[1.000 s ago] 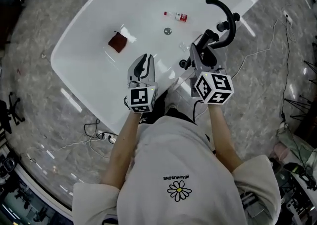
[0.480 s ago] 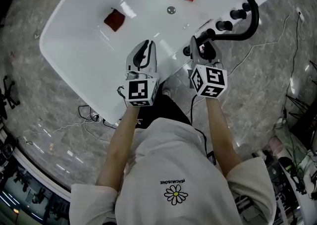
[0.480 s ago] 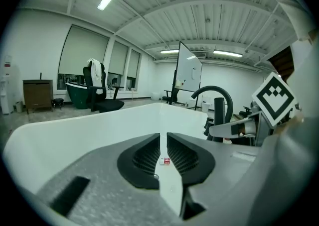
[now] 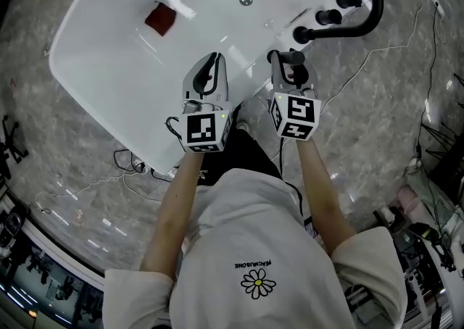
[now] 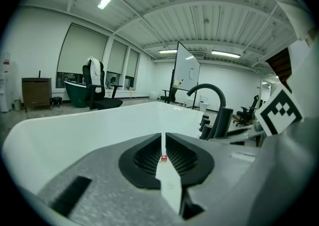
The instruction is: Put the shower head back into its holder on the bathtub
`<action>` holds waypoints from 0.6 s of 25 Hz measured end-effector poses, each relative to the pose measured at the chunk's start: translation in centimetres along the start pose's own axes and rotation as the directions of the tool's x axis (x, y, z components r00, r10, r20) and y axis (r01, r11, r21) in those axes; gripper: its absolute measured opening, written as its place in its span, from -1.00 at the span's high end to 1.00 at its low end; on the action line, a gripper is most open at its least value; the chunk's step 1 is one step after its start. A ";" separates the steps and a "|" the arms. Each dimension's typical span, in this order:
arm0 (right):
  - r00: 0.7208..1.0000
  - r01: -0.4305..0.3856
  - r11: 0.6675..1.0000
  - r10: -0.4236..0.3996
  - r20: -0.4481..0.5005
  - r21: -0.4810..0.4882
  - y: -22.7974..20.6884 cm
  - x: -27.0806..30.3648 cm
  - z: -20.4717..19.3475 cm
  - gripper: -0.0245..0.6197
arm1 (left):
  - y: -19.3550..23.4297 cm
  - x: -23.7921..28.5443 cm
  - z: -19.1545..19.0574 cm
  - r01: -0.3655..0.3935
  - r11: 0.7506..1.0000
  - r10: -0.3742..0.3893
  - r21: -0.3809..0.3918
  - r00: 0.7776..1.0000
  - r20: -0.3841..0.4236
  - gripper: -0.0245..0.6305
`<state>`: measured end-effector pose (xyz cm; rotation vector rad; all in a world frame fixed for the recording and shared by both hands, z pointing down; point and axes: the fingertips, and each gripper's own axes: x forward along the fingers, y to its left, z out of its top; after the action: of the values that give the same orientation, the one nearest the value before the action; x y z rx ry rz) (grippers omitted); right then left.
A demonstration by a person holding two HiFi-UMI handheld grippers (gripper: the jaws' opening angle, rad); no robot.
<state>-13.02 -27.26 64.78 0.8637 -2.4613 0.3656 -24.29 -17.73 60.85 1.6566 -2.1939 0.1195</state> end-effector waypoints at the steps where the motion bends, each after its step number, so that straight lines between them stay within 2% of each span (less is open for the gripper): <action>1: 1.000 0.004 1.000 -0.004 -0.024 0.001 0.0 -0.2 -1.0 0.49 | -0.2 -0.3 0.1 0.003 1.000 -0.003 0.001 1.000 0.004 0.85; 4: 0.999 0.011 1.000 -0.011 -0.044 0.004 -0.2 -0.5 -2.3 0.49 | -0.4 -0.9 0.5 0.007 1.000 -0.007 0.002 1.000 0.016 0.85; 10: 0.998 0.032 0.998 -0.029 -0.053 0.054 0.2 -1.4 -1.2 0.49 | 0.5 -2.9 1.4 -0.009 0.999 0.011 -0.033 0.999 0.041 0.89; 14: 0.997 0.028 0.995 -0.035 0.062 0.099 0.6 -5.3 3.1 0.49 | 0.2 -4.2 4.4 0.007 0.999 -0.002 -0.044 0.995 0.096 0.91; 15: 0.994 0.024 0.993 -0.037 0.105 0.117 0.6 -6.8 4.7 0.57 | -0.3 -4.7 5.6 0.015 0.999 -0.010 -0.042 0.993 0.116 0.91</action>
<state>-10.55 -25.22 57.16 0.9915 -2.5424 0.4658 -24.35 -15.23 54.00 1.6928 -2.2534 -0.0279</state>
